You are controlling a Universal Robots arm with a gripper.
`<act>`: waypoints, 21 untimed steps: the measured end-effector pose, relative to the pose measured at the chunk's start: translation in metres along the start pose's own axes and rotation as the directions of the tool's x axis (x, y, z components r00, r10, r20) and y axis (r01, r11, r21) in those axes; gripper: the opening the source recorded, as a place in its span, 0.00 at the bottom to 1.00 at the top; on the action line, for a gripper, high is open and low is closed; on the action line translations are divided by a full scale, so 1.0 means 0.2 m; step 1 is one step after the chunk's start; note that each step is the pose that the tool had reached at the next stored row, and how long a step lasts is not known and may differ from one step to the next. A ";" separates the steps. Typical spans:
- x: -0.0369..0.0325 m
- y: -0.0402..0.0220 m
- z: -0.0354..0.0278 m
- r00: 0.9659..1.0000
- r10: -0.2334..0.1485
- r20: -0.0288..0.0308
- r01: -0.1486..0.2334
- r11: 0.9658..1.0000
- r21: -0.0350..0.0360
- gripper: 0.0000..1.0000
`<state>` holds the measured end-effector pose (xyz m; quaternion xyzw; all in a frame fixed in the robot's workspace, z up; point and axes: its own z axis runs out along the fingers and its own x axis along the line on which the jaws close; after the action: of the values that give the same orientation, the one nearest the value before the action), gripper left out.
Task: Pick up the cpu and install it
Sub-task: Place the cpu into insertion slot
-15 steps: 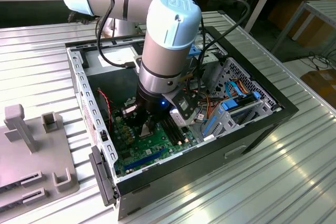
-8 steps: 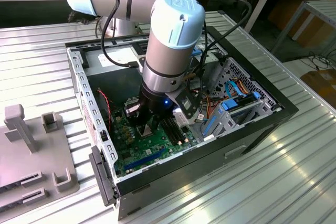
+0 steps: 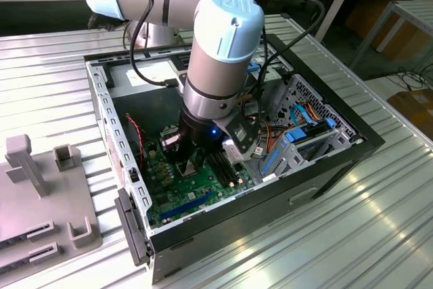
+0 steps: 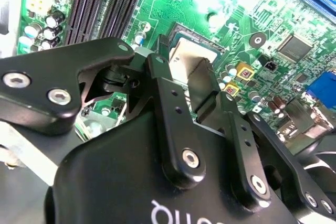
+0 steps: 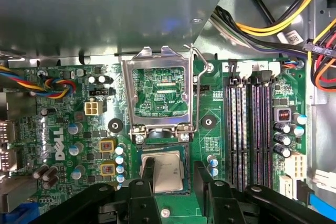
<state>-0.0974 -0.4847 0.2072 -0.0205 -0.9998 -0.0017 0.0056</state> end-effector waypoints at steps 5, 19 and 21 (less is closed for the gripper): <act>0.000 0.000 -0.032 1.000 0.000 0.000 0.000 1.000 0.000 0.43; 0.000 0.018 -0.033 1.000 -0.005 0.000 0.005 1.000 -0.006 0.43; -0.006 0.018 -0.032 1.000 -0.016 0.000 0.016 1.000 -0.007 0.43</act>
<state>-0.0961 -0.4812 0.2137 -0.0125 -0.9999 -0.0053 0.0057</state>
